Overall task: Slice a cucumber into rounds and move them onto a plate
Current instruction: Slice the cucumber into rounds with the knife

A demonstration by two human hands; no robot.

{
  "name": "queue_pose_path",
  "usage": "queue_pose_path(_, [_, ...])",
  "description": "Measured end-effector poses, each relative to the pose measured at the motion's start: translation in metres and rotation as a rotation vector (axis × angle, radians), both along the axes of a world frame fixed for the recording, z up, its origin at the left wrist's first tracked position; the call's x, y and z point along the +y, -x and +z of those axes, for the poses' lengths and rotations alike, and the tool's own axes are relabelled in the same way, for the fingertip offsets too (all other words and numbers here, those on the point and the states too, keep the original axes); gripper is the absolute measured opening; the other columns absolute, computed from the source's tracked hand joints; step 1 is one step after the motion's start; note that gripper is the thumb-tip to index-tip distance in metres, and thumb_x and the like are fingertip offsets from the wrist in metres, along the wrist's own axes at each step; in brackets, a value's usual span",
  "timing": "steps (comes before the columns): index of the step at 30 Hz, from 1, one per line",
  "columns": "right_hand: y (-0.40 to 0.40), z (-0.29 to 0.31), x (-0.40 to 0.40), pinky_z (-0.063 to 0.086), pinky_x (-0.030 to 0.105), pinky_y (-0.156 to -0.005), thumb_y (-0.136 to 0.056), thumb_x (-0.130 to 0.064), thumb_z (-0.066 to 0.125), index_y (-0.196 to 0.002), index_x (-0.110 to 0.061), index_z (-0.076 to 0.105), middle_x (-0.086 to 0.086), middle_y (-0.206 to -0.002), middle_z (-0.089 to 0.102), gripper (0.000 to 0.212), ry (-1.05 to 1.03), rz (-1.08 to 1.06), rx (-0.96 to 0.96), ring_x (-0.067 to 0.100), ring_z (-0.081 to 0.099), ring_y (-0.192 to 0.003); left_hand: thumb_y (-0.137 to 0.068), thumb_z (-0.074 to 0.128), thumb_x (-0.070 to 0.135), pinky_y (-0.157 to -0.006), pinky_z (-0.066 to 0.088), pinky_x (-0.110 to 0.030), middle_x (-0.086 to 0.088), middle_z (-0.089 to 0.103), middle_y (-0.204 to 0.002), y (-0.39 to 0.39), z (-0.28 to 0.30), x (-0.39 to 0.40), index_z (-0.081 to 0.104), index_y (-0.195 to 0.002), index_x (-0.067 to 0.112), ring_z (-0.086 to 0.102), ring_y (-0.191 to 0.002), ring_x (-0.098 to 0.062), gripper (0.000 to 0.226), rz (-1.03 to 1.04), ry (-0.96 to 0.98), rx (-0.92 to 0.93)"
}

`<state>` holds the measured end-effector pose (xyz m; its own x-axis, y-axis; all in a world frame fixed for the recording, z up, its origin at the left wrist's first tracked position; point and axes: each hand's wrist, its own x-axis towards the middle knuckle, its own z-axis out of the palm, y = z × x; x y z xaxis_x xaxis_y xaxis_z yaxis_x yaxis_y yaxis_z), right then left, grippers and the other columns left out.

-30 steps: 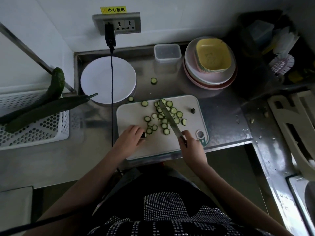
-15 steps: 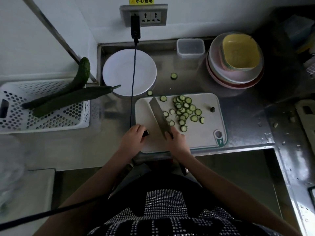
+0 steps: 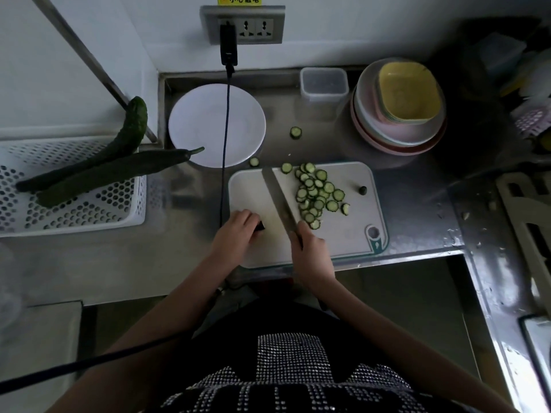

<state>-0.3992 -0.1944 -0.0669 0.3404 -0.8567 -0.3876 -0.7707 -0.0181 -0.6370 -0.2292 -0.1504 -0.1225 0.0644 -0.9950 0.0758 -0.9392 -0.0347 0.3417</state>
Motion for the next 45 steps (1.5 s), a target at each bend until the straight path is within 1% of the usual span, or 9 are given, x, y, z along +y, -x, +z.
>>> queue_pose_path(3, [-0.007, 0.003, 0.008, 0.044, 0.042, -0.057, -0.100, -0.022, 0.037, -0.090, -0.018, 0.033, 0.021, -0.078, 0.061, 0.012, -0.004, 0.110, 0.056, 0.040, 0.057, -0.070, -0.062, 0.080, 0.001, -0.049, 0.051, -0.033, -0.010, 0.060, -0.084, 0.001, -0.004, 0.002, 0.061, -0.081, 0.004, 0.061, -0.072, -0.028, 0.027, -0.002, 0.036, 0.022])
queue_pose_path(6, [-0.008, 0.002, 0.013, 0.042, 0.041, -0.060, -0.101, -0.025, 0.036, -0.095, -0.015, 0.036, 0.024, -0.083, 0.062, 0.011, 0.009, 0.172, 0.116, 0.043, 0.057, -0.075, -0.083, 0.059, 0.011, -0.044, 0.045, -0.029, -0.008, 0.059, -0.080, 0.006, -0.003, 0.005, 0.062, -0.080, 0.005, 0.061, -0.065, -0.024, 0.007, 0.010, 0.116, 0.022])
queue_pose_path(7, [-0.008, 0.001, 0.014, 0.043, 0.041, -0.060, -0.101, -0.025, 0.035, -0.096, -0.014, 0.036, 0.024, -0.083, 0.062, 0.012, 0.011, 0.184, 0.128, 0.043, 0.058, -0.075, -0.087, 0.049, 0.017, -0.045, 0.044, -0.029, -0.008, 0.060, -0.080, 0.007, -0.004, 0.006, 0.063, -0.080, 0.005, 0.060, -0.064, -0.024, 0.019, 0.020, 0.131, 0.014])
queue_pose_path(9, [-0.007, -0.001, 0.015, 0.044, 0.042, -0.061, -0.101, -0.026, 0.035, -0.096, -0.015, 0.036, 0.023, -0.082, 0.062, 0.012, 0.010, 0.199, 0.145, 0.043, 0.058, -0.075, -0.090, 0.042, 0.022, -0.048, 0.046, -0.031, -0.009, 0.059, -0.081, 0.009, -0.007, 0.006, 0.064, -0.082, 0.005, 0.059, -0.067, -0.025, 0.029, 0.014, 0.108, 0.022])
queue_pose_path(13, [-0.005, -0.004, 0.017, 0.046, 0.044, -0.062, -0.101, -0.025, 0.036, -0.098, -0.014, 0.037, 0.023, -0.083, 0.062, 0.012, 0.020, 0.218, 0.176, 0.042, 0.059, -0.077, -0.087, 0.044, 0.020, -0.053, 0.049, -0.036, -0.010, 0.058, -0.081, 0.009, -0.017, 0.002, 0.062, -0.080, 0.004, 0.050, -0.079, -0.024, 0.026, 0.008, 0.129, -0.005])
queue_pose_path(17, [-0.007, -0.005, 0.016, 0.045, 0.043, -0.060, -0.101, -0.025, 0.036, -0.098, -0.013, 0.038, 0.023, -0.083, 0.063, 0.012, 0.048, 0.248, 0.169, 0.043, 0.059, -0.075, -0.086, 0.046, 0.018, -0.060, 0.049, -0.035, -0.011, 0.059, -0.080, 0.009, -0.018, 0.000, 0.065, -0.081, 0.002, 0.048, -0.080, -0.022, 0.025, 0.018, 0.186, 0.012])
queue_pose_path(25, [-0.005, -0.010, 0.016, 0.036, 0.038, -0.057, -0.102, -0.025, 0.035, -0.107, -0.010, 0.041, 0.024, -0.087, 0.063, 0.017, 0.100, 0.340, 0.222, 0.044, 0.060, -0.079, -0.088, 0.045, 0.021, -0.062, 0.054, -0.036, -0.012, 0.062, -0.084, 0.006, -0.019, 0.004, 0.068, -0.088, 0.001, 0.047, -0.086, -0.022, 0.030, 0.031, 0.161, 0.067])
queue_pose_path(37, [-0.003, -0.008, 0.015, 0.038, 0.038, -0.058, -0.102, -0.026, 0.033, -0.109, -0.012, 0.040, 0.023, -0.087, 0.063, 0.017, 0.108, 0.379, 0.239, 0.043, 0.061, -0.079, -0.087, 0.045, 0.021, -0.062, 0.056, -0.034, -0.013, 0.064, -0.084, 0.006, -0.017, 0.004, 0.069, -0.087, 0.000, 0.047, -0.090, -0.020, 0.033, 0.029, 0.167, 0.093])
queue_pose_path(45, [-0.001, -0.016, 0.012, 0.037, 0.037, -0.058, -0.098, -0.010, 0.035, -0.111, -0.016, 0.036, 0.021, -0.090, 0.062, 0.014, 0.062, 0.409, 0.320, 0.041, 0.062, -0.082, -0.077, 0.045, 0.007, -0.060, 0.055, -0.033, -0.015, 0.064, -0.083, 0.007, -0.016, 0.004, 0.068, -0.085, -0.001, 0.047, -0.090, -0.022, 0.025, 0.006, 0.197, 0.043])
